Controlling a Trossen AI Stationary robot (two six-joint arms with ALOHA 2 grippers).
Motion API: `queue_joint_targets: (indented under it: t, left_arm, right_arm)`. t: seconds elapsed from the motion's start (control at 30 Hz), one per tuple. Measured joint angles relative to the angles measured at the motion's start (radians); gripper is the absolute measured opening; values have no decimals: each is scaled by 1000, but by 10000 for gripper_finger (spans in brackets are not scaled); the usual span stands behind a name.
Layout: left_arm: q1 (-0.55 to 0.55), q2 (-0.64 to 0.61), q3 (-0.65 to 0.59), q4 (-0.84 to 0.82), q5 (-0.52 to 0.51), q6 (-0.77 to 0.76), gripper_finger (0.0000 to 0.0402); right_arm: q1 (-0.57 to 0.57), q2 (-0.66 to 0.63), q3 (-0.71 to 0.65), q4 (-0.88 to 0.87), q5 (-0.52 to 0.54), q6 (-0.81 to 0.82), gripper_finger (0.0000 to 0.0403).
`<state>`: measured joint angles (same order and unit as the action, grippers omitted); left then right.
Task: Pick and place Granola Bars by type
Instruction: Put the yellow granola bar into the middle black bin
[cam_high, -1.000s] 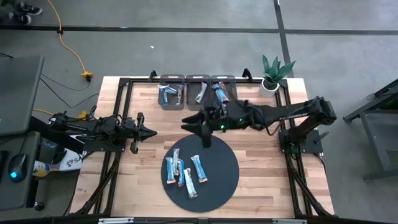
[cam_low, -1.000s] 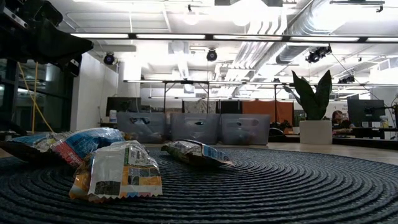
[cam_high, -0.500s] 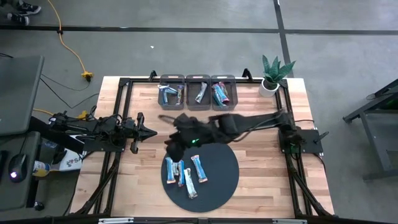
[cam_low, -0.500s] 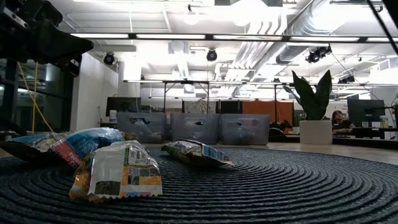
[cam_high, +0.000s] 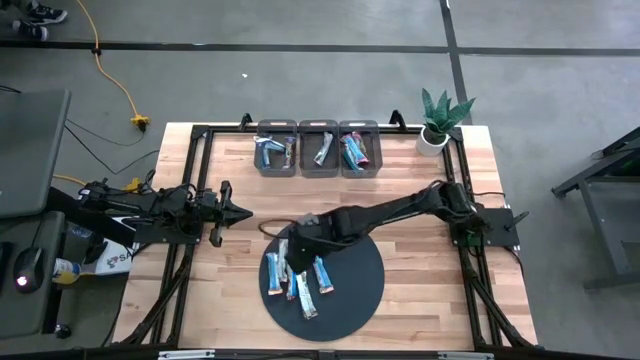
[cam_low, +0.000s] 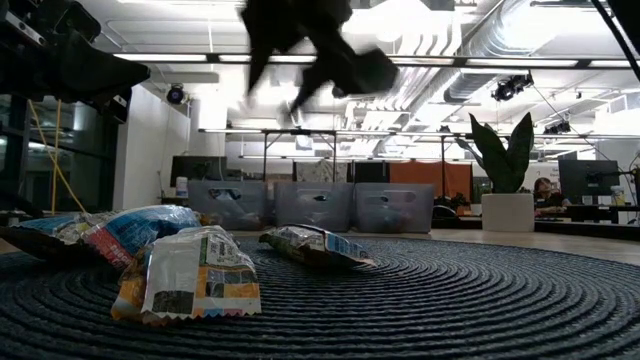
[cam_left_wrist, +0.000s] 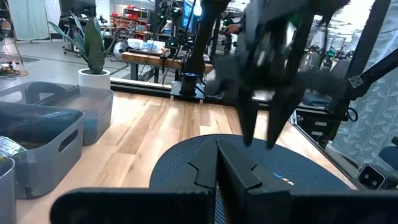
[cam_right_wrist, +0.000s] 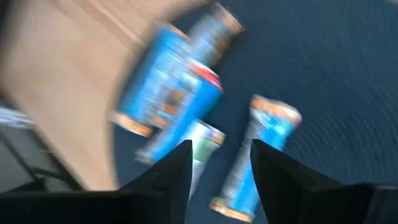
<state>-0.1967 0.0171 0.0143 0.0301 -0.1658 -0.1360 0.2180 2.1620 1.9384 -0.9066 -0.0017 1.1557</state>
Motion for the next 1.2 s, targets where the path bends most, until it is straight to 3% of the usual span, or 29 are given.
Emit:
queue_joint_targets:
  t: [0.37, 0.73, 1.2]
  left_arm:
    - [0, 0, 0, 0, 0, 0, 1]
    - [0, 0, 0, 0, 0, 0, 1]
    - [0, 0, 0, 0, 0, 0, 1]
  right_arm:
    - [19, 0, -185, 137, -75, 50, 164]
    - [21, 0, -188, 142, -53, 41, 220]
    - [21, 29, -188, 142, -34, 60, 225]
